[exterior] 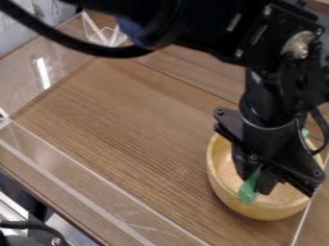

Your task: Put the green block in the brown bowl

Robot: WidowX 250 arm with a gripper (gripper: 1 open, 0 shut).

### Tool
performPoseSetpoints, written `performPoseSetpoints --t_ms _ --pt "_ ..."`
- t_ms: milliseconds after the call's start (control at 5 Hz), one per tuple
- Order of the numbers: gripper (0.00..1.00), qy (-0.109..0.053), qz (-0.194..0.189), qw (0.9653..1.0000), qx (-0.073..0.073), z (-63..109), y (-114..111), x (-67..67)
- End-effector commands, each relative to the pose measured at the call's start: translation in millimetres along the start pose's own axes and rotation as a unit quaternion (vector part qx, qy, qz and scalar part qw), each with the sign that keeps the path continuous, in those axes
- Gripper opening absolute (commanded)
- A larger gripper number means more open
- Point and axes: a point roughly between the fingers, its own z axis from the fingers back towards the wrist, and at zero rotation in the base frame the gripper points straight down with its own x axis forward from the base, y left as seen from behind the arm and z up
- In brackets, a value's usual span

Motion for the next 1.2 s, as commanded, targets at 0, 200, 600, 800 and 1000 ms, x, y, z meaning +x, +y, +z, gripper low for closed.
performPoseSetpoints --t_ms 0,200,600,800,1000 --pt "0.00 -0.018 -0.004 0.9998 -0.003 9.4 -3.0 10.8" --pt "0.00 -0.016 -0.004 0.9999 0.000 10.2 -2.0 12.2" --pt "0.00 -0.016 -0.003 0.9999 0.003 11.8 -0.7 14.8" --pt "0.00 -0.017 -0.003 0.9998 0.004 12.7 0.0 15.6" --pt "0.00 -0.018 -0.002 0.9998 0.004 13.3 0.3 16.1"
